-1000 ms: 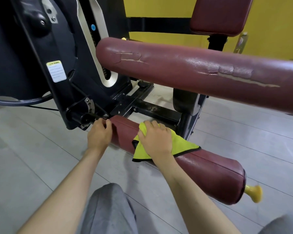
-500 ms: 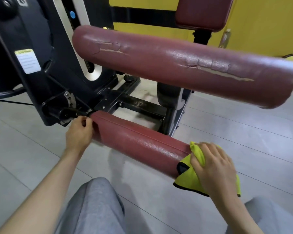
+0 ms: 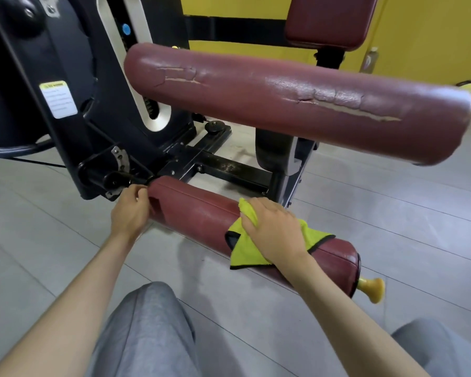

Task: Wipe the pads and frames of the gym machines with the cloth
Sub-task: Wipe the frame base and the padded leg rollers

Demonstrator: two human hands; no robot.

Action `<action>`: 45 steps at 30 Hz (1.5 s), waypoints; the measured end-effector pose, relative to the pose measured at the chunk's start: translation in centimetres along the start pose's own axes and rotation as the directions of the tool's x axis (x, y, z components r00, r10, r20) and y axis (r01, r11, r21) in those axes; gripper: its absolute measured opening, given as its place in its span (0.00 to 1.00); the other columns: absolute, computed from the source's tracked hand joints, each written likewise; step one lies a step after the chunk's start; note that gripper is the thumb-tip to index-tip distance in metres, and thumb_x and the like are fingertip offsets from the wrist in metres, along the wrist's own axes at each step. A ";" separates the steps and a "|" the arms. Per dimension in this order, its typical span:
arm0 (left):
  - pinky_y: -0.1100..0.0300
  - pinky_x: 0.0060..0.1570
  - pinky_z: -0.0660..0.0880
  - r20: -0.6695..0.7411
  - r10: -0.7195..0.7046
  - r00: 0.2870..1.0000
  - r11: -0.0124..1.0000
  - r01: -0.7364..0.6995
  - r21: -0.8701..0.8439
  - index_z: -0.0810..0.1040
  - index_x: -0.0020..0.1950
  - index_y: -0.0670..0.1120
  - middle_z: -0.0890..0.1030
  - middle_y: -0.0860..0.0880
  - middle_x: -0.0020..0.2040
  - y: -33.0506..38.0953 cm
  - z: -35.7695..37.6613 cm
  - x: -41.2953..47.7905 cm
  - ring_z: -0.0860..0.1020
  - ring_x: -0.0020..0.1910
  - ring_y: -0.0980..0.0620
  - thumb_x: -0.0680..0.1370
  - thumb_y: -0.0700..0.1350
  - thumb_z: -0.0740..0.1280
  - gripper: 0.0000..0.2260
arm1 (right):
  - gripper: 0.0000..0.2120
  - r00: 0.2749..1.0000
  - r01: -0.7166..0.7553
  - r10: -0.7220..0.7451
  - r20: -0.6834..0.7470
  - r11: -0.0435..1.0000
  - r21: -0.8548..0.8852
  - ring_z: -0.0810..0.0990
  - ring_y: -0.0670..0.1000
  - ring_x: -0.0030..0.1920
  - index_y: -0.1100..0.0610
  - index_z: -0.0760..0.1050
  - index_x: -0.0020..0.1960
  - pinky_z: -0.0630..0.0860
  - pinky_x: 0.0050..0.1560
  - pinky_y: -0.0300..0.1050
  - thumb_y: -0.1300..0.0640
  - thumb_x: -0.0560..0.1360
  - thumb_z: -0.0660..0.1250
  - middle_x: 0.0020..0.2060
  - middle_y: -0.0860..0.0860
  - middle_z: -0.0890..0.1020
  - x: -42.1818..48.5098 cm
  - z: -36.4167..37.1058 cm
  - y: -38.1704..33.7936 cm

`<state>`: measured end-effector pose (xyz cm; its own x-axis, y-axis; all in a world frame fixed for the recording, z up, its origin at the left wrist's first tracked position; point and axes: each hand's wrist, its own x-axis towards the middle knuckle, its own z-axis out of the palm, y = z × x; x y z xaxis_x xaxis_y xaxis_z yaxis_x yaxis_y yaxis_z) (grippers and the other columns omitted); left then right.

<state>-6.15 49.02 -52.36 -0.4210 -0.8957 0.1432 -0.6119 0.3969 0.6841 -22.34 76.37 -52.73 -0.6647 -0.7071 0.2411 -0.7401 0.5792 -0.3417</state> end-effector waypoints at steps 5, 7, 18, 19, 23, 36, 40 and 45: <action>0.51 0.56 0.66 0.003 0.023 1.000 1.000 -0.023 -0.010 0.78 0.62 0.48 0.78 0.46 0.60 -0.1 0.1 0.0 0.73 0.56 0.48 0.81 0.51 0.51 0.19 | 0.17 0.990 -0.094 0.084 -0.112 0.992 -0.089 0.81 0.54 0.56 0.43 0.76 0.63 0.74 0.52 0.51 0.39 0.80 0.56 0.56 0.41 0.81 -5.9 -3.4 5.7; 0.50 0.56 0.66 0.011 0.017 1.000 1.000 -0.017 -0.017 0.78 0.62 0.49 0.78 0.47 0.60 -0.4 0.1 0.2 0.74 0.57 0.47 0.81 0.52 0.50 0.21 | 0.16 0.980 -0.111 0.094 -0.175 0.990 -0.091 0.79 0.52 0.62 0.43 0.76 0.64 0.72 0.59 0.51 0.41 0.80 0.59 0.60 0.41 0.81 -7.8 -3.9 7.1; 0.45 0.56 0.68 0.121 -0.159 0.980 0.973 0.177 -0.151 0.77 0.53 0.50 0.77 0.48 0.57 0.0 0.2 0.3 0.76 0.56 0.42 0.78 0.60 0.46 0.23 | 0.22 0.993 -0.060 0.039 -0.115 0.981 -0.185 0.80 0.56 0.57 0.48 0.76 0.65 0.75 0.56 0.53 0.39 0.82 0.52 0.58 0.46 0.82 -2.0 0.1 0.1; 0.45 0.56 0.68 0.131 -0.155 0.979 0.971 0.175 -0.160 0.77 0.54 0.49 0.77 0.48 0.57 -0.1 0.2 0.1 0.76 0.56 0.42 0.77 0.60 0.46 0.24 | 0.22 0.995 -0.034 0.015 -0.099 0.980 -0.195 0.80 0.57 0.57 0.49 0.76 0.65 0.75 0.56 0.53 0.39 0.82 0.51 0.58 0.46 0.81 -0.9 0.8 -1.2; 0.47 0.63 0.71 0.195 -0.105 0.975 0.955 0.153 -0.252 0.78 0.59 0.50 0.77 0.48 0.60 -0.6 0.1 0.3 0.75 0.60 0.47 0.77 0.61 0.48 0.26 | 0.25 0.998 0.052 -0.060 -0.026 0.972 -0.228 0.79 0.59 0.57 0.51 0.74 0.66 0.76 0.55 0.55 0.40 0.82 0.48 0.58 0.50 0.80 3.6 4.1 -6.8; 0.59 0.58 0.63 0.184 -0.107 0.977 0.958 0.151 -0.244 0.77 0.67 0.53 0.75 0.51 0.63 -1.1 0.2 0.8 0.71 0.60 0.55 0.84 0.52 0.50 0.19 | 0.22 0.986 0.165 -0.164 0.014 0.981 -0.098 0.79 0.59 0.58 0.51 0.74 0.67 0.75 0.53 0.55 0.42 0.79 0.56 0.59 0.51 0.81 10.1 8.4 -13.5; 0.59 0.60 0.63 0.191 -0.102 0.976 0.952 0.152 -0.267 0.76 0.68 0.55 0.73 0.56 0.64 -1.0 -0.5 0.2 0.71 0.63 0.57 0.84 0.53 0.50 0.19 | 0.20 0.991 0.116 -0.125 -0.045 0.979 -0.168 0.79 0.57 0.58 0.51 0.76 0.63 0.79 0.51 0.55 0.43 0.77 0.58 0.56 0.49 0.81 5.7 5.6 -8.8; 0.56 0.65 0.64 0.227 -0.122 0.966 0.921 0.195 -0.337 0.75 0.69 0.58 0.72 0.59 0.65 -1.0 -0.7 -0.1 0.71 0.65 0.57 0.84 0.57 0.52 0.19 | 0.18 0.988 0.034 -0.068 -0.141 0.973 -0.229 0.81 0.61 0.56 0.53 0.77 0.63 0.78 0.49 0.56 0.46 0.77 0.66 0.54 0.51 0.82 4.9 6.1 -8.0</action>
<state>-5.03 48.53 -52.53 -0.4841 -0.8685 -0.1069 -0.4201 0.1235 0.8990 -19.06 65.77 -54.37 -0.6206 -0.6807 0.3892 -0.7662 0.6319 -0.1165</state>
